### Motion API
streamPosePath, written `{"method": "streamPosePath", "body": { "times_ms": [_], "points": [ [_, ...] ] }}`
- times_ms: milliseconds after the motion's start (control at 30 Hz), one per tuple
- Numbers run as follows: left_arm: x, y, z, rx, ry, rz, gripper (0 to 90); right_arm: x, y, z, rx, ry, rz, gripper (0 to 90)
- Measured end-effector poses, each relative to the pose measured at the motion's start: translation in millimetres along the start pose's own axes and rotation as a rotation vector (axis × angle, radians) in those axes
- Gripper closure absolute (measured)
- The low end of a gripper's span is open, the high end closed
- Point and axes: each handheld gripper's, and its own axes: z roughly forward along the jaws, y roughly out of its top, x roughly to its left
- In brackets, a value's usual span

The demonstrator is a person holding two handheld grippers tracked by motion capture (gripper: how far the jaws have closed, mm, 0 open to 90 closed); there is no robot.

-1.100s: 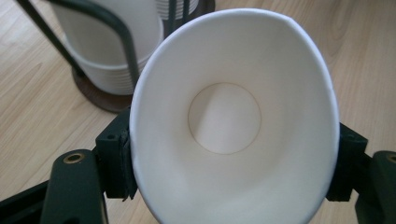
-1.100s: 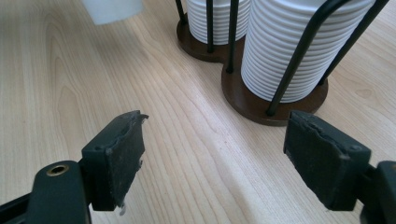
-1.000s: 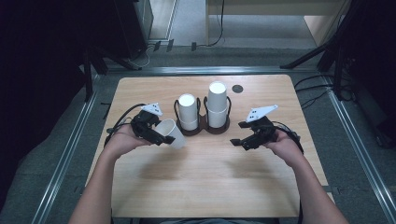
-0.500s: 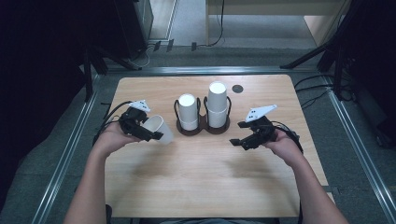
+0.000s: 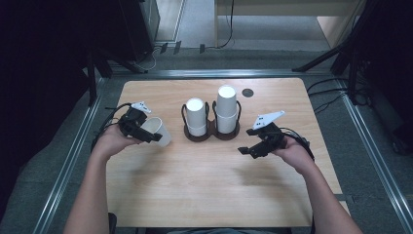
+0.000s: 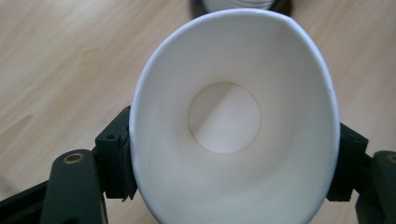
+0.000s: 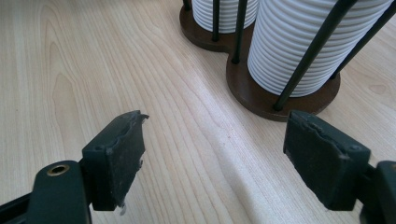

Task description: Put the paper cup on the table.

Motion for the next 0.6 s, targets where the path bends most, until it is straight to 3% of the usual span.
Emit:
{"method": "streamPosePath", "body": {
  "times_ms": [233,300,600],
  "points": [
    [16.7,-2.1,1.8,0.034,0.042,-0.053,23.5,2.1,-2.0,2.9,0.015,0.006,0.002,20.8],
    [24.8,-3.7,1.2,0.056,0.084,-0.075,23.3,3.5,-2.3,2.6,0.012,0.003,0.004,20.8],
    [36.5,-4.2,8.0,0.101,0.121,-0.122,22.1,4.2,-6.0,1.0,0.015,-0.002,0.007,20.8]
  ]
}}
